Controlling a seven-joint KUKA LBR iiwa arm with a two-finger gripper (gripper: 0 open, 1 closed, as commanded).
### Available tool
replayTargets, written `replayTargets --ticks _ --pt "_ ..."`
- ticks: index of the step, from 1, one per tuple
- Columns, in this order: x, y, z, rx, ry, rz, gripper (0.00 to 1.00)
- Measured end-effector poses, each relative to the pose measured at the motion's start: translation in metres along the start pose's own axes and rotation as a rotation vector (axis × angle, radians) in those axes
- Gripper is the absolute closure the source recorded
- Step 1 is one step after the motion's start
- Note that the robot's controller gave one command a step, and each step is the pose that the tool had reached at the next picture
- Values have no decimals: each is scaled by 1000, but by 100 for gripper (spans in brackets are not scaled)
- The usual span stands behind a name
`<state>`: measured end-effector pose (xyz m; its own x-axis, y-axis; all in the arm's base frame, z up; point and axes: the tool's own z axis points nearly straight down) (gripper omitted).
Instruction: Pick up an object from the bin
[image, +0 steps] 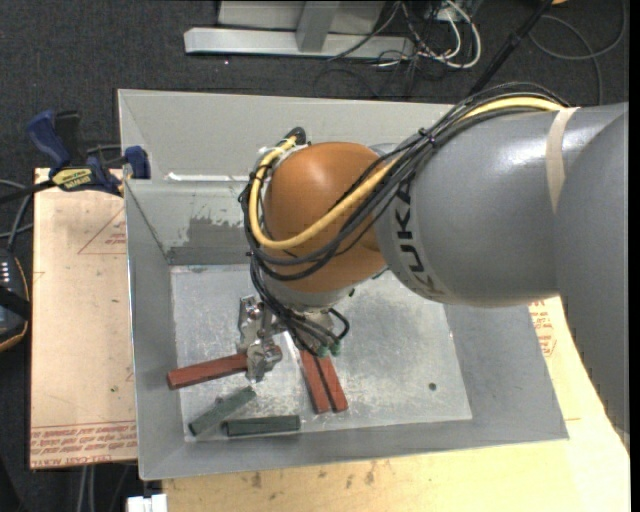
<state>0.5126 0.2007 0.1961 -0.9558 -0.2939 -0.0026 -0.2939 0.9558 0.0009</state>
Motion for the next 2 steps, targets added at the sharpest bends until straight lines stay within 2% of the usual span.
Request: replayTargets --ticks 1,2 --pt "0 0 0 0 0 0 100" --pt "22 -19 -88 0 -1 -395 100"
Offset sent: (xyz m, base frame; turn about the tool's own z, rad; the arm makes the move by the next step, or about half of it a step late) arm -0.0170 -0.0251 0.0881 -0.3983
